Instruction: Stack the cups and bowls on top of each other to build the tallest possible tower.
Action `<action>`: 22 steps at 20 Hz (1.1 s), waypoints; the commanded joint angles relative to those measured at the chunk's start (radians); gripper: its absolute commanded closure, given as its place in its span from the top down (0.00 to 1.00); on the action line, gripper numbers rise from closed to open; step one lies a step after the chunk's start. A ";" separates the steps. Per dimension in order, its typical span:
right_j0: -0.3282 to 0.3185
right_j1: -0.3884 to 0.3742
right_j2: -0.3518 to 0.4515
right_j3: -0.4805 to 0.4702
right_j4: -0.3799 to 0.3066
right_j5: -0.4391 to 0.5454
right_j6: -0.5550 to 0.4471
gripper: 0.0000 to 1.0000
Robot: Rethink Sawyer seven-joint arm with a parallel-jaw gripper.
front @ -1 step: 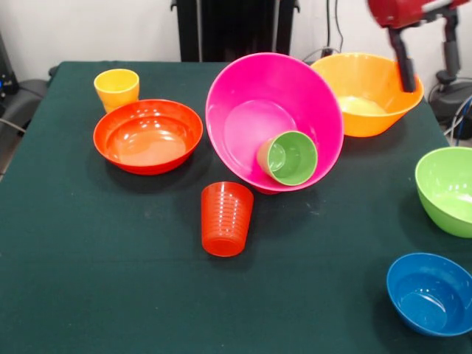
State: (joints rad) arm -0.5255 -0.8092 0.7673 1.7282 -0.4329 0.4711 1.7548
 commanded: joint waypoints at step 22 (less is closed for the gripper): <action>0.159 0.146 -0.310 -0.251 -0.068 0.062 0.054 1.00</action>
State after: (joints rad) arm -0.3865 -0.7052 0.5590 1.5150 -0.4340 0.4711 1.7716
